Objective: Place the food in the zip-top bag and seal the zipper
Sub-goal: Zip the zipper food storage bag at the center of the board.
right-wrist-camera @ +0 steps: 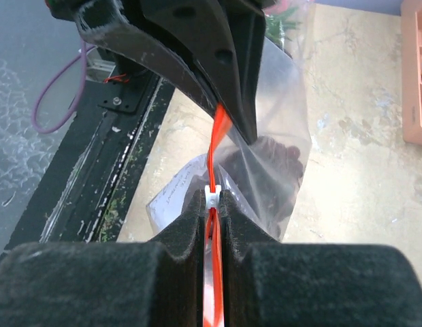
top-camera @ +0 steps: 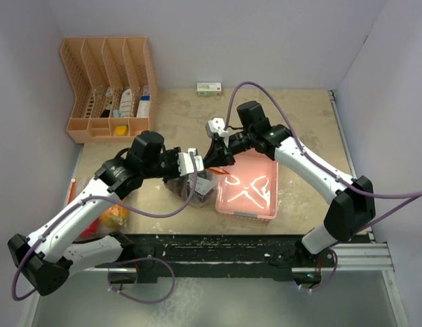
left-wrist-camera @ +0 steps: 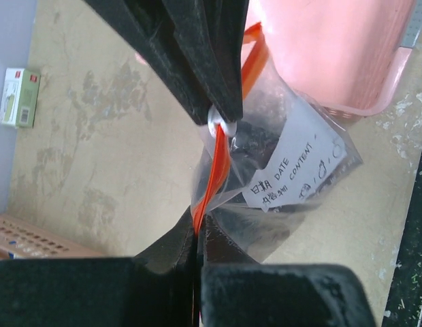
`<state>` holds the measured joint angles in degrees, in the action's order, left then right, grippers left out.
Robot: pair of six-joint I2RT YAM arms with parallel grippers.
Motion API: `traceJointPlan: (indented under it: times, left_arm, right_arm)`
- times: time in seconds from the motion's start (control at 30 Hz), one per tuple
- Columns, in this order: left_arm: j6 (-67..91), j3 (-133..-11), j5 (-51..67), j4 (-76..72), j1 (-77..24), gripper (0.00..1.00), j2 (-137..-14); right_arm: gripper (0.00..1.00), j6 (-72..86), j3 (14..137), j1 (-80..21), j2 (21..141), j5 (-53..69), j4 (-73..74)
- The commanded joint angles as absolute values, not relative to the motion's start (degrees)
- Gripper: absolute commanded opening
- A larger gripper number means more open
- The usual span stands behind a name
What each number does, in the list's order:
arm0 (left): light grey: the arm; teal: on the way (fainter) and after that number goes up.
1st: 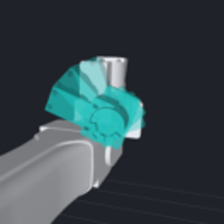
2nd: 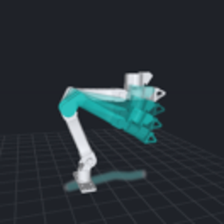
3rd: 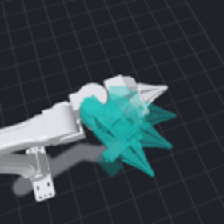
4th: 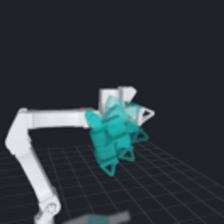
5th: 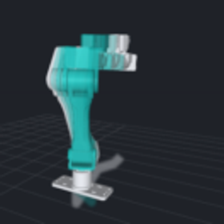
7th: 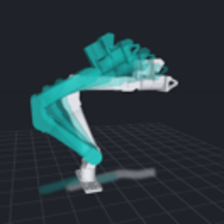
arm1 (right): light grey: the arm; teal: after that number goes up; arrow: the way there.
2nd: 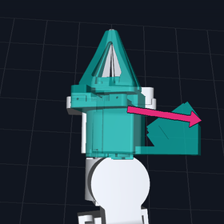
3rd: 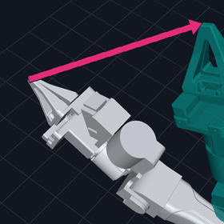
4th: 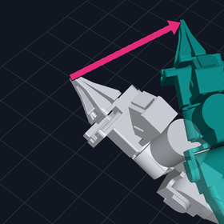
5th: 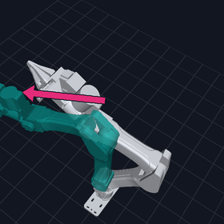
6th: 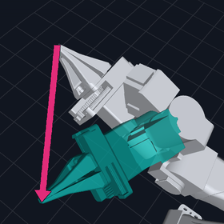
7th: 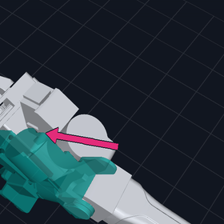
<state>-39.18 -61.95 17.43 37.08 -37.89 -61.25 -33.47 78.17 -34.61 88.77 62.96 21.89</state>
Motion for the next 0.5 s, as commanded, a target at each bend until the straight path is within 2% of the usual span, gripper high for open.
traceJointPlan:
  times: [0.0, 0.47]
  left_arm:
    - [-36.0, -61.6, 14.5, 31.8, -37.0, 0.00, -57.1]
    - [-35.6, -62.8, 5.1, 35.7, -37.0, 0.00, -49.7]
  right_arm:
    - [0.02, -31.3, 77.0, -33.7, 87.7, 57.2, 21.0]
    - [0.01, -28.8, 74.8, -29.8, 88.7, 51.1, 17.6]
